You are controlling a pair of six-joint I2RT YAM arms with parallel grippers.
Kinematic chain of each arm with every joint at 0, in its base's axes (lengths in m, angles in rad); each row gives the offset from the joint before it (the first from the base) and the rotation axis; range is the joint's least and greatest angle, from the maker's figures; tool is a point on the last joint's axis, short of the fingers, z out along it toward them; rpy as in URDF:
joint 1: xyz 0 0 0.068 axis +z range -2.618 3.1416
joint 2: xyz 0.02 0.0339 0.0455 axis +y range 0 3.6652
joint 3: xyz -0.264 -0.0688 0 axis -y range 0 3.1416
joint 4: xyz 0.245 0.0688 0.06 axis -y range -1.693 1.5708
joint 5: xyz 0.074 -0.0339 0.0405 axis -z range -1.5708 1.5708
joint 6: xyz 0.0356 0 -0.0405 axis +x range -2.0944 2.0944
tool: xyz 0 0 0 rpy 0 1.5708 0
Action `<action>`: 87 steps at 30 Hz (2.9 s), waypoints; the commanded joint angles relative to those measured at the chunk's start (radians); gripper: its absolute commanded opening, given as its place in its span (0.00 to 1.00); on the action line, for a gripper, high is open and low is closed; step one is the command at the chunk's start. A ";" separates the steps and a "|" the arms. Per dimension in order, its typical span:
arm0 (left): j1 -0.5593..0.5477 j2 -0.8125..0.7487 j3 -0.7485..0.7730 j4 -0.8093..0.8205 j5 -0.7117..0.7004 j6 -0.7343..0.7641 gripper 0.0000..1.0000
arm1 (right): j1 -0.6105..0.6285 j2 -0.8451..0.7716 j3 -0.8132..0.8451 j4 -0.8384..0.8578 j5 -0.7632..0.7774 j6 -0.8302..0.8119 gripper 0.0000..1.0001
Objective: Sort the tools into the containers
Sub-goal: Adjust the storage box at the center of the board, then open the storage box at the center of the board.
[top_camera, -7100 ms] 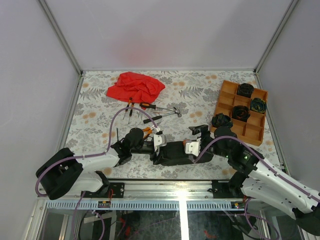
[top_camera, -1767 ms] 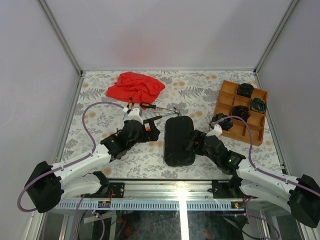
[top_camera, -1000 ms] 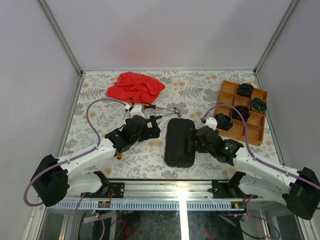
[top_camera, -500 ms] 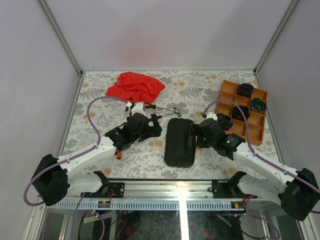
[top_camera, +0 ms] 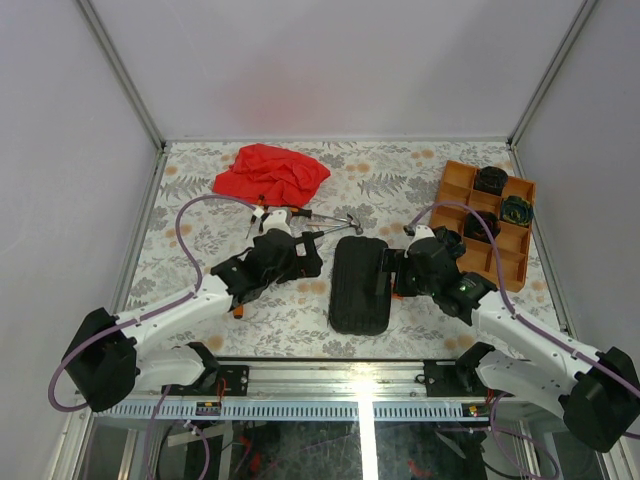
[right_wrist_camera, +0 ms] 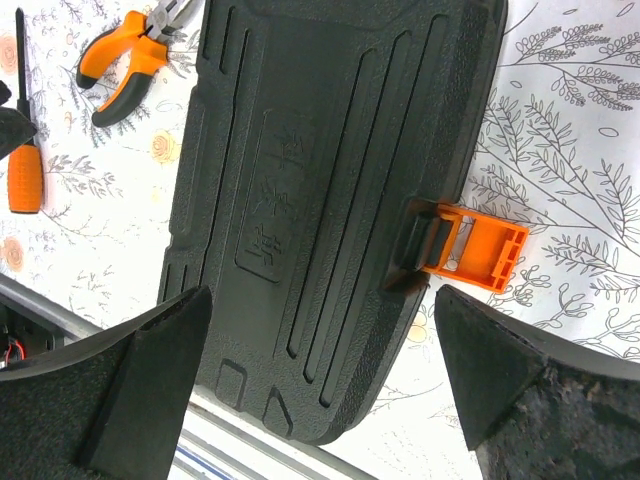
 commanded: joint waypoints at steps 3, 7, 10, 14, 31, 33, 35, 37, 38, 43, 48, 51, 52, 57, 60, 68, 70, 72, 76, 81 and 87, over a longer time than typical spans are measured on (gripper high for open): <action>0.004 0.016 0.001 0.023 0.023 0.024 1.00 | -0.007 -0.055 -0.031 0.049 -0.013 -0.023 1.00; 0.000 0.029 -0.006 0.030 0.062 0.012 1.00 | -0.006 -0.075 -0.049 0.041 0.003 0.001 0.97; -0.005 0.023 -0.042 0.071 0.114 -0.006 1.00 | -0.006 -0.084 -0.065 0.041 -0.014 0.026 0.95; -0.015 0.020 -0.106 0.149 0.203 -0.040 1.00 | -0.006 -0.091 -0.094 0.055 -0.034 0.060 0.90; -0.076 0.139 -0.200 0.449 0.382 -0.090 0.89 | -0.006 -0.044 -0.136 0.139 -0.103 0.170 0.85; -0.078 0.154 -0.213 0.480 0.401 -0.097 0.86 | -0.006 -0.049 -0.139 0.140 -0.101 0.174 0.85; -0.078 0.163 -0.226 0.504 0.409 -0.109 0.83 | -0.006 -0.054 -0.141 0.146 -0.101 0.177 0.83; -0.077 0.159 -0.251 0.543 0.416 -0.134 0.80 | -0.006 -0.059 -0.144 0.156 -0.107 0.178 0.83; -0.077 0.154 -0.267 0.566 0.415 -0.149 0.79 | -0.006 -0.058 -0.144 0.158 -0.109 0.178 0.82; -0.073 0.107 -0.310 0.603 0.370 -0.203 0.76 | -0.006 -0.058 -0.145 0.151 -0.105 0.177 0.82; -0.039 0.035 -0.343 0.611 0.348 -0.228 0.70 | -0.006 -0.061 -0.148 0.143 -0.095 0.174 0.82; 0.007 0.004 -0.364 0.607 0.359 -0.231 0.64 | -0.006 -0.061 -0.149 0.139 -0.088 0.169 0.82; 0.023 -0.001 -0.368 0.605 0.367 -0.228 0.61 | -0.006 -0.060 -0.149 0.138 -0.087 0.168 0.82; 0.058 0.002 -0.370 0.598 0.382 -0.204 0.30 | -0.006 -0.058 -0.150 0.138 -0.082 0.162 0.82; 0.061 -0.004 -0.381 0.608 0.366 -0.201 0.13 | -0.006 -0.059 -0.150 0.130 -0.074 0.150 0.83; 0.063 0.056 -0.357 0.579 0.354 -0.170 0.00 | -0.006 -0.055 -0.149 0.133 -0.069 0.145 0.88; 0.063 0.082 -0.358 0.582 0.355 -0.171 0.00 | -0.006 -0.053 -0.149 0.133 -0.069 0.142 0.88; 0.064 0.108 -0.365 0.608 0.368 -0.176 0.00 | -0.006 -0.053 -0.149 0.137 -0.070 0.141 0.88; 0.061 0.180 -0.370 0.673 0.415 -0.195 0.00 | -0.006 -0.050 -0.149 0.138 -0.072 0.141 0.89; 0.046 0.275 -0.349 0.733 0.448 -0.211 0.00 | -0.007 -0.053 -0.148 0.137 -0.076 0.138 0.89; 0.005 0.359 -0.321 0.762 0.453 -0.221 0.00 | -0.006 -0.052 -0.137 0.145 -0.092 0.121 0.89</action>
